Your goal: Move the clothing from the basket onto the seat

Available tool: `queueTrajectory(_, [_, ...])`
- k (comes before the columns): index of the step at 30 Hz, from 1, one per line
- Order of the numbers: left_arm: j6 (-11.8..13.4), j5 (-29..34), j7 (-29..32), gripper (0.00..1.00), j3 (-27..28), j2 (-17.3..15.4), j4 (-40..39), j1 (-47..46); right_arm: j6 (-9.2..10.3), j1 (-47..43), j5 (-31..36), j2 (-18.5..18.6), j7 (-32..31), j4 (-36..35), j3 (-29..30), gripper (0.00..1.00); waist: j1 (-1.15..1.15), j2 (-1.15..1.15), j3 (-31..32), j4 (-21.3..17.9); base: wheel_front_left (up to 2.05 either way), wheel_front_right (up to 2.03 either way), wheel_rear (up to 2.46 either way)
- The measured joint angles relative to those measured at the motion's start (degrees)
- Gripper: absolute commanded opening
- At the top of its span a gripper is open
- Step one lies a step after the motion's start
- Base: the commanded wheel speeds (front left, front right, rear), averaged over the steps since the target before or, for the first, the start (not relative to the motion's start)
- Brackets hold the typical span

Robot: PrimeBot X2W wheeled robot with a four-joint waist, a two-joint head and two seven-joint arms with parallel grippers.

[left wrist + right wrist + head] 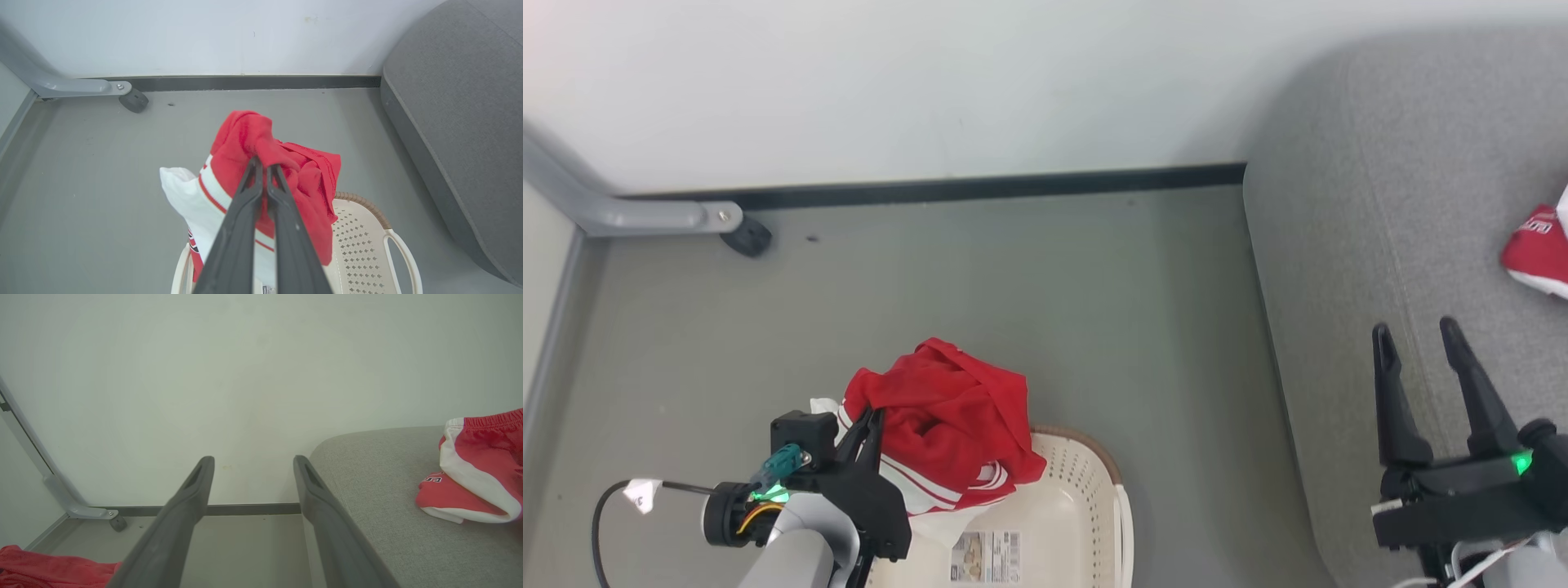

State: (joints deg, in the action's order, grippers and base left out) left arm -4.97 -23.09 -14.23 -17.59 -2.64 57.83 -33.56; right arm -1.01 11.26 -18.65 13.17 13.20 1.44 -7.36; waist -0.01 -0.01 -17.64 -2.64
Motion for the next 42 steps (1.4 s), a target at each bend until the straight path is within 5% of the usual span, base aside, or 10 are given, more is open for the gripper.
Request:
queueTrajectory(20, [4.0,1.9,-0.1,0.0,2.9,-1.3,-24.4,9.6,-0.08,-11.0,-1.1,-0.4,0.0,1.1,-0.6,1.0,0.0,0.0,14.0,2.2,0.0,0.0,0.0])
queueTrajectory(42, [2.4,3.1,0.0,0.0,-0.3,-1.8,-54.1,8.5,-0.54,-14.5,-1.1,-0.8,-1.6,-0.7,-2.9,1.0,0.01,0.01,18.7,2.6,0.0,0.0,0.0])
